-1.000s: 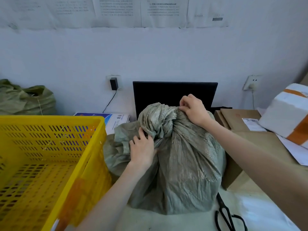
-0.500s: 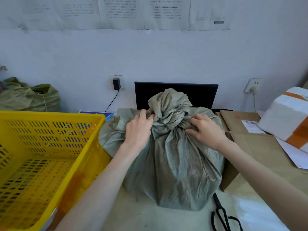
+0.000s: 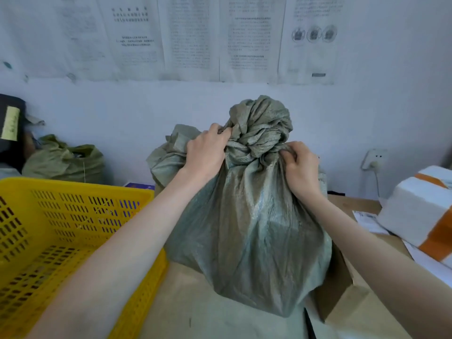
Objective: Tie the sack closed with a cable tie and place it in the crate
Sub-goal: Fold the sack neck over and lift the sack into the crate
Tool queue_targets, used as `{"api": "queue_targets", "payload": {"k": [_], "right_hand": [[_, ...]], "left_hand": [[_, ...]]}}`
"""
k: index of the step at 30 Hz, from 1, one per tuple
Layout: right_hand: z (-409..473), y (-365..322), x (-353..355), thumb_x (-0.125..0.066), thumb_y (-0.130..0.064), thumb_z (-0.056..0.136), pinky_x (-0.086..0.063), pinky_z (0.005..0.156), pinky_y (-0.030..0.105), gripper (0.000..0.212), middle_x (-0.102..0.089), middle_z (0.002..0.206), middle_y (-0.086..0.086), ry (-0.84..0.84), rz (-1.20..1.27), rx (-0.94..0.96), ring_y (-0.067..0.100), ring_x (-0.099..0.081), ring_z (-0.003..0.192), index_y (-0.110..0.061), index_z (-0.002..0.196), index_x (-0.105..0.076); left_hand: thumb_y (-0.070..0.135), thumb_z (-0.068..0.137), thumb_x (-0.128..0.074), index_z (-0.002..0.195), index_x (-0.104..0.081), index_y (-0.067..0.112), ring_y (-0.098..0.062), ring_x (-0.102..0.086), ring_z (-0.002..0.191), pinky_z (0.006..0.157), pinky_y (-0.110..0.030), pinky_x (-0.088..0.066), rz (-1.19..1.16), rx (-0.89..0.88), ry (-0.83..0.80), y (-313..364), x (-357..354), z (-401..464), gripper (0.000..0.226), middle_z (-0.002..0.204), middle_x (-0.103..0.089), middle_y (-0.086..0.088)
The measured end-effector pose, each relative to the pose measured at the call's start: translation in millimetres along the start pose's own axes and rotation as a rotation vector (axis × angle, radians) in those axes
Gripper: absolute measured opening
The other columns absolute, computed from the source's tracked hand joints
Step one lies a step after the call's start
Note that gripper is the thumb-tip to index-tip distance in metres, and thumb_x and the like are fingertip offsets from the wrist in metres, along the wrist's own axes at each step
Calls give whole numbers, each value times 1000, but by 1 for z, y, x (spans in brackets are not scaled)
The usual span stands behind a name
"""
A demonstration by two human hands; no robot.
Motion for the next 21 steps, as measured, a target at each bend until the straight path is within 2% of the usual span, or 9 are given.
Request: {"api": "queue_targets", "payload": {"k": [4,10,13,17,21], "right_hand": [[28,-19,14,-52,-7,91,-34,74,26,15,-65,99,19,107,66,-13,29,-57,93,-1,98,-63],[48,-60,32,-49,-6,92,-27,69,24,12,-61,97,20,232,98,52,20,-47,84,1,96,-59],[59,-89,39,-49,-6,93,-25,67,25,12,-61,96,20,287,98,107,22,-48,84,2,95,-58],[67,-138,35,-47,-6,93,-27,68,26,13,-60,94,20,344,93,218,24,-49,83,4,95,-56],[64,-184,17,-44,-5,93,-26,68,25,13,-57,93,21,399,64,319,19,-44,82,3,94,-54]], "left_hand": [[1,92,-41,136,-42,14,-37,-56,102,63,-42,-43,-59,9,77,3,28,27,46,131,-49,-10],[-4,89,-41,136,-44,19,-32,-53,108,65,-41,-41,-163,-12,244,-2,70,54,52,130,-50,-7],[-7,87,-41,134,-46,16,-31,-53,110,64,-40,-40,-193,-39,349,-12,93,63,53,129,-51,-8],[-9,84,-42,132,-51,13,-32,-53,110,67,-43,-49,-267,-67,476,-43,121,65,54,127,-54,-9],[-10,81,-43,128,-56,11,-34,-54,110,71,-46,-50,-328,-77,588,-81,142,59,53,125,-56,-12]]}}
Point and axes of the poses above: each hand's wrist, its own z-axis towards the middle knuckle, its own x-axis out of the back of the hand, y = z × x, the point moved 4 cm from there along z, towards the middle knuckle
